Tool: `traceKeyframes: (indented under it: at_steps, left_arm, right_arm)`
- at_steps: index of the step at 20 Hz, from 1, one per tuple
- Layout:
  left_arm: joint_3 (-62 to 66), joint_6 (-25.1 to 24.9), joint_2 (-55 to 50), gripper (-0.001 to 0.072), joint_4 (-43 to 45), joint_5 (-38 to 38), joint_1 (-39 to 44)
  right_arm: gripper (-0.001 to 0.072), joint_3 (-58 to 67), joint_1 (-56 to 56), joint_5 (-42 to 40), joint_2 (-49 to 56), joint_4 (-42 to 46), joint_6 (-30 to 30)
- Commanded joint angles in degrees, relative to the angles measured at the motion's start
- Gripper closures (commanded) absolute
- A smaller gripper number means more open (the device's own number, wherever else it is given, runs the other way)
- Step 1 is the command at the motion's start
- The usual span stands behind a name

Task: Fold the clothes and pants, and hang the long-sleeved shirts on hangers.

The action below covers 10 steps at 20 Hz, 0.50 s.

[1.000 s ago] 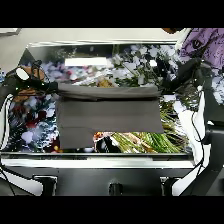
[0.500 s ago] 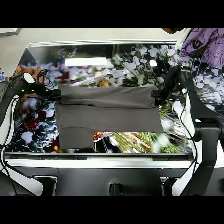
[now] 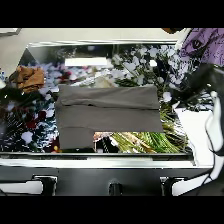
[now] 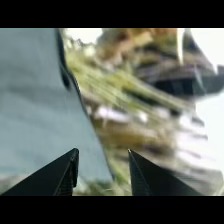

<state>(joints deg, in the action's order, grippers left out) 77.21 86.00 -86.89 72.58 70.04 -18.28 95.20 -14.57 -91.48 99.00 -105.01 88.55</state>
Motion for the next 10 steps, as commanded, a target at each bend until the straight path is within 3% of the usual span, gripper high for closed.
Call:
traceKeyframes:
  at_steps: [1,5,10]
  left_arm:
    - [-21.62,-4.48,12.98,0.0102,-8.85,-2.23,-5.79]
    - [-39.15,-10.27,21.49,0.0102,-18.6,-5.31,-6.03]
    - [-45.59,-13.25,21.64,0.0102,-21.79,-5.44,-3.85]
  right_arm:
    - [0.0335,-17.11,-7.82,5.2,-9.88,-10.19,5.42]
    - [0.0335,-27.54,-8.33,9.14,-15.32,-11.87,6.86]
    - [0.0336,-28.81,-8.33,9.05,-15.8,-13.31,7.06]
